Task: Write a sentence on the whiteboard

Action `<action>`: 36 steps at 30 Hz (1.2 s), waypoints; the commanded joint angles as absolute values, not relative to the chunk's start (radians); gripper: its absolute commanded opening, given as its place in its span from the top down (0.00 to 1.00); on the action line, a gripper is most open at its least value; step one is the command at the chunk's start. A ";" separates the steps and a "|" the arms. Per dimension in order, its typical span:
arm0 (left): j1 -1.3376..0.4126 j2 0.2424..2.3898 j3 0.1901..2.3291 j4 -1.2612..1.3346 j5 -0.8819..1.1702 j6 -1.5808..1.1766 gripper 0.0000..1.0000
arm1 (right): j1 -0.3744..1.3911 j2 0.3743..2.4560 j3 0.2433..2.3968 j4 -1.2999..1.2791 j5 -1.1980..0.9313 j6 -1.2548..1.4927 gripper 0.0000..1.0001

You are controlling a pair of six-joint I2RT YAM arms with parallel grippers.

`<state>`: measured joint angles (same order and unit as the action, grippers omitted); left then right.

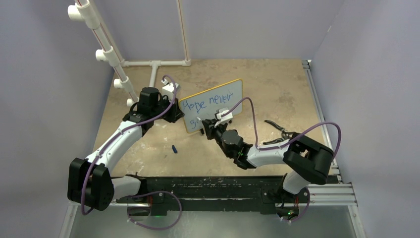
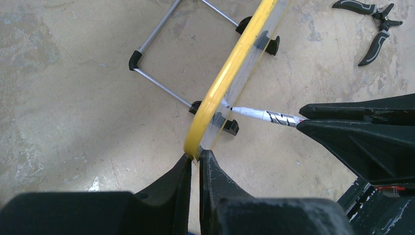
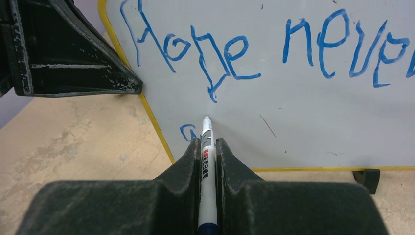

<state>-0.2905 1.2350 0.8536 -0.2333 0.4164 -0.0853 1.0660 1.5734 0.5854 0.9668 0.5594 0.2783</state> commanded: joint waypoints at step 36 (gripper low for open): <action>-0.299 1.233 0.858 -0.224 0.433 -0.077 1.00 | 1.085 1.597 0.615 0.971 0.641 0.287 1.00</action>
